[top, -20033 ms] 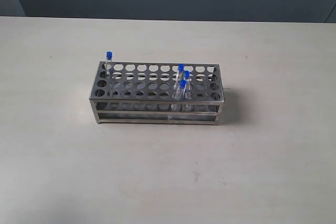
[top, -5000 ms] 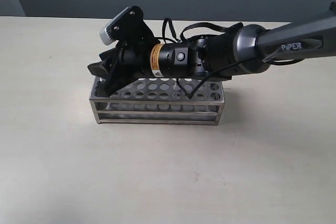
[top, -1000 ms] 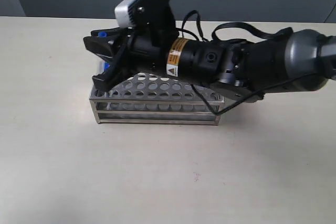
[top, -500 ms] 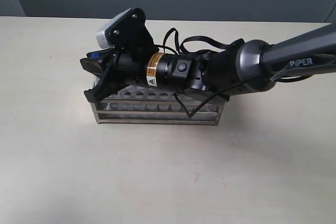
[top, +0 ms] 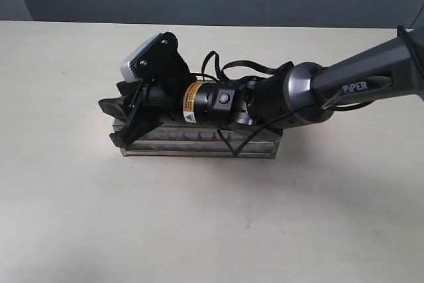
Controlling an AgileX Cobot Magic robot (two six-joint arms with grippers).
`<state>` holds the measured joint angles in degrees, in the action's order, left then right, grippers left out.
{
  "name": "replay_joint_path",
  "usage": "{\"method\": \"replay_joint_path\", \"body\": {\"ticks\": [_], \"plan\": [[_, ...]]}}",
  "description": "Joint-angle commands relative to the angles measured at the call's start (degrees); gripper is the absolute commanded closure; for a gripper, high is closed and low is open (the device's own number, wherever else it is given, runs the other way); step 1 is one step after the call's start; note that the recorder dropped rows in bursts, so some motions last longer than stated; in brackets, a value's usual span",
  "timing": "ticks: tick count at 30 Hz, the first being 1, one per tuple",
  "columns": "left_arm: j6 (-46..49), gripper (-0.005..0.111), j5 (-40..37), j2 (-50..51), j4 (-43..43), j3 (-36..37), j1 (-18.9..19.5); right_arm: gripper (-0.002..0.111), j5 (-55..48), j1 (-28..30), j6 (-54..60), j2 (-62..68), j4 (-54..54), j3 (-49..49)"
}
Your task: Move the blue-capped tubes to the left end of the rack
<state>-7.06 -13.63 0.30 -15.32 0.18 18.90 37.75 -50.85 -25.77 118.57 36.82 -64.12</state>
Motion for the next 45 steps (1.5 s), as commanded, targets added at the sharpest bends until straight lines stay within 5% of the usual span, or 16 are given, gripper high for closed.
{"method": "replay_joint_path", "body": {"ticks": [1, 3, 6, 7, 10, 23, 28, 36, 45], "plan": [[-0.2, 0.106, 0.2, -0.3, -0.1, -0.2, -0.1, 0.058, 0.1, -0.1, 0.1, -1.8, 0.7, -0.3], [-0.2, 0.106, 0.2, -0.3, -0.1, -0.2, -0.1, 0.063, -1.9, -0.1, 0.1, -5.3, -0.8, -0.3], [-0.2, 0.106, 0.2, -0.3, -0.1, -0.2, -0.1, 0.105, -11.6, 0.2, 0.3, -15.0, -1.7, -0.3], [-0.2, 0.106, 0.2, -0.3, -0.1, -0.2, -0.1, 0.108, -17.3, 0.6, 0.5, -18.5, -1.3, -0.3], [-0.2, 0.106, 0.2, -0.3, -0.1, -0.2, -0.1, 0.108, -33.0, 4.2, 0.8, -28.1, -1.0, 0.8], [-0.2, 0.106, 0.2, -0.3, -0.1, -0.2, -0.1, 0.108, -44.7, 30.3, 0.2, -72.8, -4.4, 26.1], [-0.2, 0.106, 0.2, -0.3, -0.1, -0.2, -0.1, 0.108, -52.8, 32.1, 0.2, -89.5, -10.3, 34.0], [-0.2, 0.106, 0.2, -0.3, -0.1, -0.2, -0.1, 0.108, -82.1, 32.1, -0.3, -104.6, -13.0, 35.8], [-0.2, 0.106, 0.2, -0.3, -0.1, -0.2, -0.1, 0.108, -87.4, 32.1, -0.3, -111.0, -11.1, 36.2]]}}
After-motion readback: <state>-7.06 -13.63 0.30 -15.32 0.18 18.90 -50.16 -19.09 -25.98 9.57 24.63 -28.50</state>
